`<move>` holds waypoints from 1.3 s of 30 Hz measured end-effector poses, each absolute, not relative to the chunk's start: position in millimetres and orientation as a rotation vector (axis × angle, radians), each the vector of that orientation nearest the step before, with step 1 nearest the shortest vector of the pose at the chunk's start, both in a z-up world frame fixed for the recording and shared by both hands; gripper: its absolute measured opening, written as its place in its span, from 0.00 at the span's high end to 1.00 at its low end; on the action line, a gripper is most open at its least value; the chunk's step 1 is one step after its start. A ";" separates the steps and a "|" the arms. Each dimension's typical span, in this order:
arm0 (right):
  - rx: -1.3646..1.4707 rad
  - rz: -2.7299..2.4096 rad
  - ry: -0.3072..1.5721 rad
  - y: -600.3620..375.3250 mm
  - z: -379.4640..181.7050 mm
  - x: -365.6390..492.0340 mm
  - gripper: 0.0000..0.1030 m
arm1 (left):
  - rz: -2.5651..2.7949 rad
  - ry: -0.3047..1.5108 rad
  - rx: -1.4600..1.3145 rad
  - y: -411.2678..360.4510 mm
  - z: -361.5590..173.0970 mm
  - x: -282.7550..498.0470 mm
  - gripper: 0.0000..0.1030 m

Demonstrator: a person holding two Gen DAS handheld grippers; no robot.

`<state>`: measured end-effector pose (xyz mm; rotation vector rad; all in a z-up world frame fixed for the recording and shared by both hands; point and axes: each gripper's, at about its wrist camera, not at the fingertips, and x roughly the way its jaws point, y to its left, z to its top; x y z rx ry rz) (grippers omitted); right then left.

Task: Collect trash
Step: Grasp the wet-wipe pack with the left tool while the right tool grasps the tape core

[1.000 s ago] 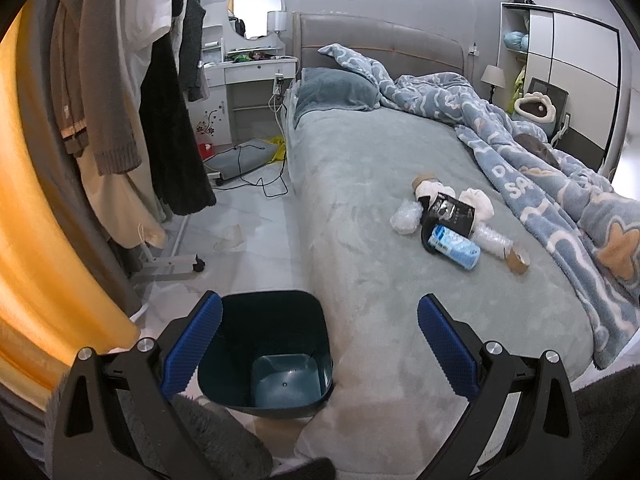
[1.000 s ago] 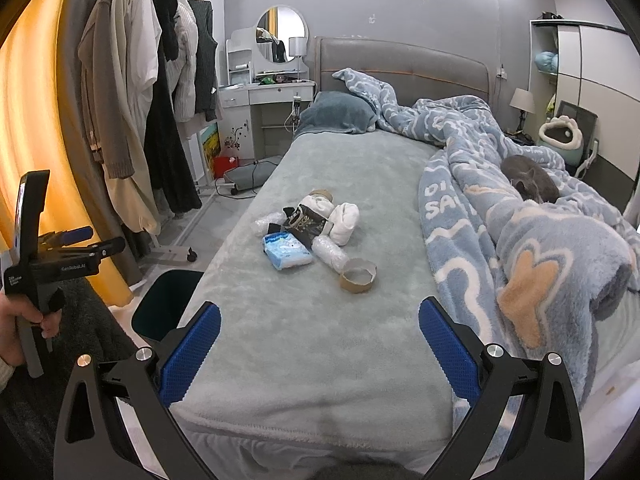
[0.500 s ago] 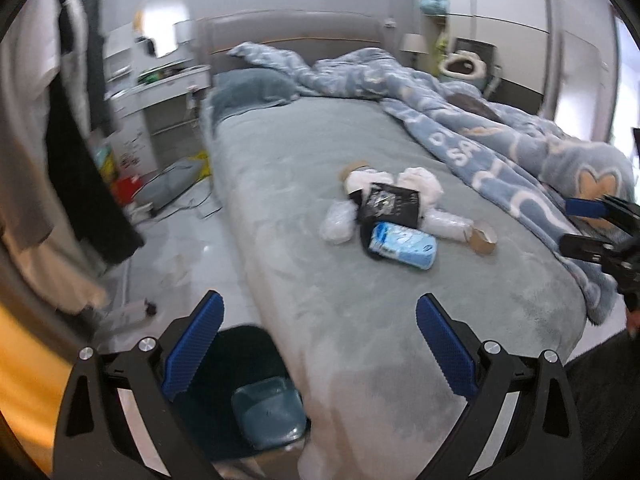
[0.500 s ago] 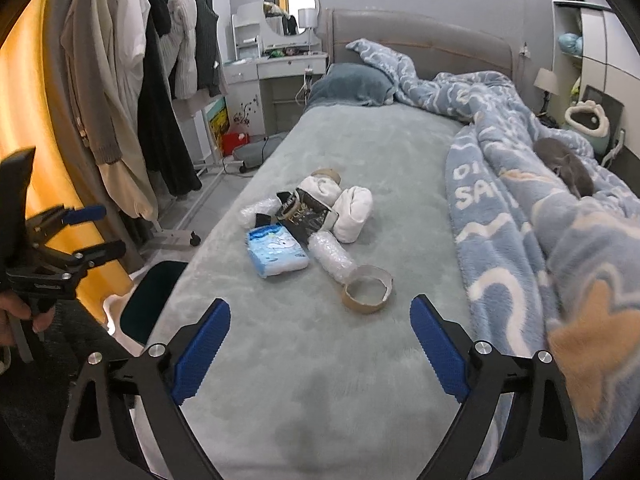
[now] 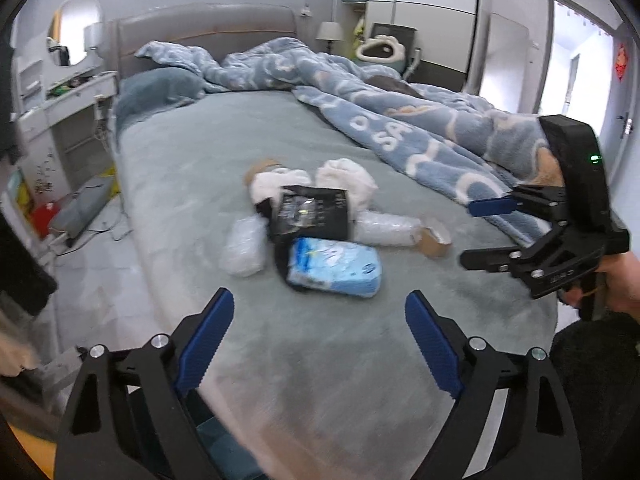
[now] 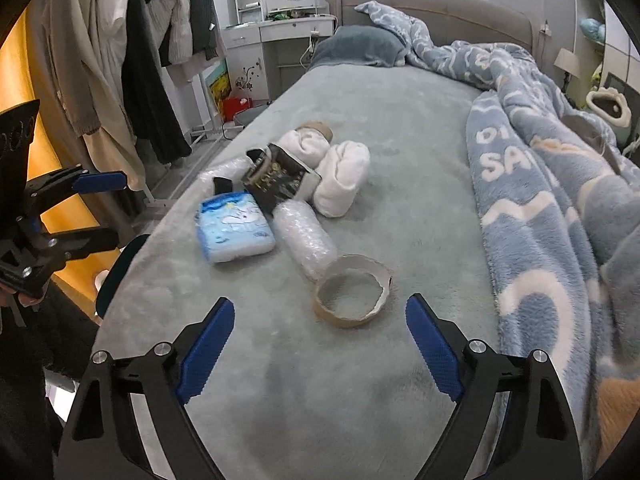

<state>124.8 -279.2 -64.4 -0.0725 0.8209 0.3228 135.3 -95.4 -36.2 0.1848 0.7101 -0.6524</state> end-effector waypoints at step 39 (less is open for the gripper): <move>-0.127 0.408 0.832 -288.8 -82.3 159.6 0.50 | -0.608 0.791 0.265 -165.1 -77.1 182.3 0.35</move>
